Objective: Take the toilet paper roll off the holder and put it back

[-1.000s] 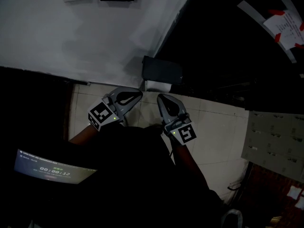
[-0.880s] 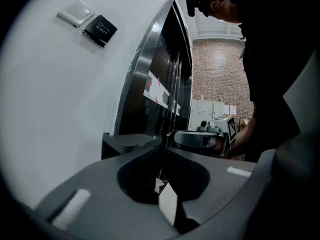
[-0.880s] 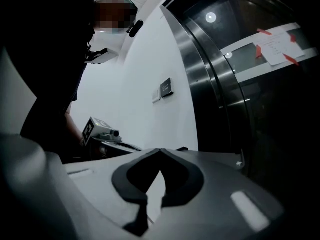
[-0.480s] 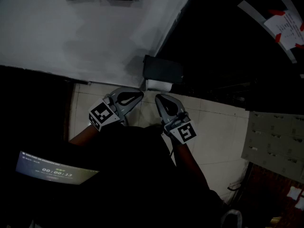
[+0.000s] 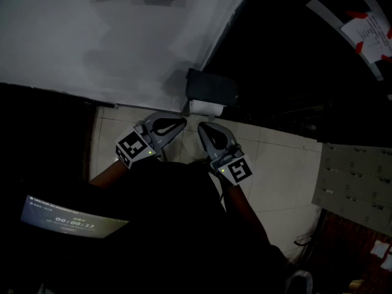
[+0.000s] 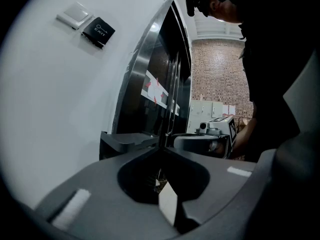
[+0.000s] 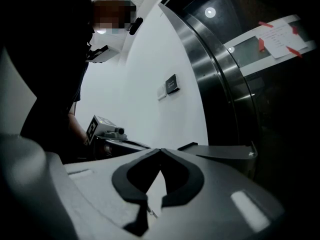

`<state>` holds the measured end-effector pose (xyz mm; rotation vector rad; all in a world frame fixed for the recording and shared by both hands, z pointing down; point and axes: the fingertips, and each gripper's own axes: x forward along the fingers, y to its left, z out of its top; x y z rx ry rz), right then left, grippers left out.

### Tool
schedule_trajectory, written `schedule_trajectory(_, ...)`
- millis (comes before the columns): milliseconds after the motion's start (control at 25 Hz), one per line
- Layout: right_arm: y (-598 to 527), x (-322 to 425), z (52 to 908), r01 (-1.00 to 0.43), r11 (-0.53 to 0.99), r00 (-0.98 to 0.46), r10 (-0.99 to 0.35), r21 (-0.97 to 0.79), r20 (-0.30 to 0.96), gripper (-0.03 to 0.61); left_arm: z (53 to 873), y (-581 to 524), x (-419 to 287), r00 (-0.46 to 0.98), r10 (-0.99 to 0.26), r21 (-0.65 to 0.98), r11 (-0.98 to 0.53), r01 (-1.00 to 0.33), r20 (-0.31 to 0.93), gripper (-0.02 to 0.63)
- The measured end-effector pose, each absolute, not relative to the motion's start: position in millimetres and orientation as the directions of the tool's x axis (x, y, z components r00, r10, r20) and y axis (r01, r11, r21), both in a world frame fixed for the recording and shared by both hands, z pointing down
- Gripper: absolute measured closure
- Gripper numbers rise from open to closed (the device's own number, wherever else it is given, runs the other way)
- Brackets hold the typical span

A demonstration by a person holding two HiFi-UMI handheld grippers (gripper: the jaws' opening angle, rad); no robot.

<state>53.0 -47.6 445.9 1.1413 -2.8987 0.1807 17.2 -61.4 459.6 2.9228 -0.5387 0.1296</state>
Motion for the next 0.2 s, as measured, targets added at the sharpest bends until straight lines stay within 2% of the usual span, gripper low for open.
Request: schedule_trajectory(200, -44.8, 51.2, 445.3, -0.682, 0.723, -0.730, -0.681, -0.108, 0.055, 0.578, 455.7, -59.4, 17.8, 0.932, -0.344, 0.157, -0.920, -0.360, 0.116, 0.611)
